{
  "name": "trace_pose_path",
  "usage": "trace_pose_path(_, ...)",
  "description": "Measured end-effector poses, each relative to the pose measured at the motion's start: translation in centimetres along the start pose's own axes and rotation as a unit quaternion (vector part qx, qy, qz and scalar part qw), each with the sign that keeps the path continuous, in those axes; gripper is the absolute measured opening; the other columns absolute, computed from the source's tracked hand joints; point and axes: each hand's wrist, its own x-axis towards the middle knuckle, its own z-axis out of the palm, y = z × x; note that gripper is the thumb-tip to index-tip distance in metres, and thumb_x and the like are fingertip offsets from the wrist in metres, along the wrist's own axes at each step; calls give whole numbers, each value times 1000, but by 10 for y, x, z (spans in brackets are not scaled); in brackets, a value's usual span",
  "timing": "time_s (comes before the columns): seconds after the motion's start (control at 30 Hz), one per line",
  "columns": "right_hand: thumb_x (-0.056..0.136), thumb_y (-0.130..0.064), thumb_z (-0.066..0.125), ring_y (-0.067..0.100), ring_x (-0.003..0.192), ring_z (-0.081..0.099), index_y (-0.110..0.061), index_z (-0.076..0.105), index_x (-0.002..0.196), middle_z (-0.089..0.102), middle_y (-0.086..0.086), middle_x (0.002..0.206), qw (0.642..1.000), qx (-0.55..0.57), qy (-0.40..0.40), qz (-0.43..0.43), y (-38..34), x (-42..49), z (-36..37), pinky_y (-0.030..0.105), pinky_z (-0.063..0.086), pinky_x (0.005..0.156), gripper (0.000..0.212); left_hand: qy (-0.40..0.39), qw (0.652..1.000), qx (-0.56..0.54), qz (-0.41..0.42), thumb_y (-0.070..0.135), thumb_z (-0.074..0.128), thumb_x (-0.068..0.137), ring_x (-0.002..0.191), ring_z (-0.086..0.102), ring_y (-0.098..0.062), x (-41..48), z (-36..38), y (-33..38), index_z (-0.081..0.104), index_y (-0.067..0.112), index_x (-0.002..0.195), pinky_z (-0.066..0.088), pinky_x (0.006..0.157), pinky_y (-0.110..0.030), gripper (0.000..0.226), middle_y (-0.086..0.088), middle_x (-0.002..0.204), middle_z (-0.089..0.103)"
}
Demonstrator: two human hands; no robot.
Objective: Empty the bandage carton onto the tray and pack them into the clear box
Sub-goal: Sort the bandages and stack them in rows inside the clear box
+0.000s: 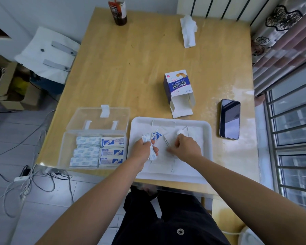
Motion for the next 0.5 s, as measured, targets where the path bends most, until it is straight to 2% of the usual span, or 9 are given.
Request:
trace_pose_path(0.1,76,-49,74,19,75,52,-17,45,94,51,-4,81,999,-36,3,6,-4,1,1,28,35,56,47,-7,1000,-4,-2,7,31,100,65,59,-23,2,0,-3,55,7,96,51,59,-28,24,-11,73,61)
trace_pose_path(0.27,80,-33,68,22,75,53,-13,45,94,56,2,84,999,-44,1,1,-4,5,-2,30,42,59,33,-14,1000,-5,-9,7,31,100,65,60,-22,4,-1,-3,55,9,92,50,56,-25,25,-11,73,62)
trace_pose_path(0.4,81,-41,69,23,76,52,-13,41,103,57,6,90,996,-82,-5,-16,-6,2,-2,29,37,56,45,-19,1000,-12,-13,6,30,98,64,60,-24,7,-1,-2,55,9,89,51,65,-31,26,-12,74,62)
trace_pose_path(0.5,82,-39,69,21,76,55,-13,45,104,58,4,90,998,-54,-14,-21,-4,2,-4,29,41,60,41,-20,999,-21,-17,4,29,97,62,58,-25,9,1,0,54,9,88,50,67,-34,27,-12,72,60)
